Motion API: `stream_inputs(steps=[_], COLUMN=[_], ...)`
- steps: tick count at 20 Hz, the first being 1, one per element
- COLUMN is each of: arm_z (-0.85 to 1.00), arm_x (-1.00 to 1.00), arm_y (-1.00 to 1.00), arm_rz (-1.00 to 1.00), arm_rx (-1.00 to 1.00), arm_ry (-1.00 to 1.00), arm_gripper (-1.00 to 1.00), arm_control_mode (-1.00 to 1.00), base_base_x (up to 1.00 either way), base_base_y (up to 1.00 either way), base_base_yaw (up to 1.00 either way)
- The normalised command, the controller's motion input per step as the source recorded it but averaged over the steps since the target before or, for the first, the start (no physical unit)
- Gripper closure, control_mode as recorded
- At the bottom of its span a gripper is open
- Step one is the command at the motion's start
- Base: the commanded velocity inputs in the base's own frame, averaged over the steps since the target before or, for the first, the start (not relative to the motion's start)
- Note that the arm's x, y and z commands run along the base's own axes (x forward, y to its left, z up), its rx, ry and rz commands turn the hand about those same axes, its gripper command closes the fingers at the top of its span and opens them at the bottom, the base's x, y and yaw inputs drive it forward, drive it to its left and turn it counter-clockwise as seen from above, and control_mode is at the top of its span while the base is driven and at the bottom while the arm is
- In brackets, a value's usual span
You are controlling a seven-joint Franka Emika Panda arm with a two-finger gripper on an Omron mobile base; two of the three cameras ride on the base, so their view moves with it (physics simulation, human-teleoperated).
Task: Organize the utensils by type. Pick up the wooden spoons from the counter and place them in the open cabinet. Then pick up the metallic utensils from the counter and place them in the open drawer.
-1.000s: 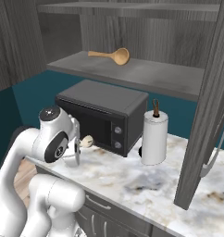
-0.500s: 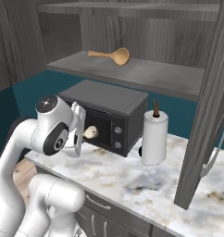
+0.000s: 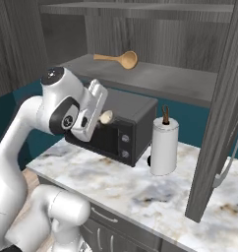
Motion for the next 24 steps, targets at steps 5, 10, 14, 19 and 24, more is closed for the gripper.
stream_inputs(steps=[5, 10, 14, 19, 24], arm_z=[0.84, 0.28, 0.12, 0.29, 0.2], arm_x=[0.39, 0.48, 0.49, 0.56, 0.7], arm_y=[-0.59, -0.79, -0.71, -0.51, -0.11], arm_rz=[-0.24, -0.14, 0.0, 0.01, 0.06], arm_rx=[0.01, 0.02, 0.06, 0.13, 0.04], arm_ry=[0.0, 0.0, -0.07, -0.14, -0.04], arm_gripper=[1.0, 1.0, 1.0, 1.0, 1.0], arm_control_mode=[-1.0, -1.0, -1.0, -1.0, -1.0], base_base_x=[0.0, 0.0, 0.0, 0.0, 0.0], base_base_y=[0.0, 0.0, 0.0, 0.0, 0.0], base_base_yaw=[0.0, 0.0, 0.0, 0.0, 0.0])
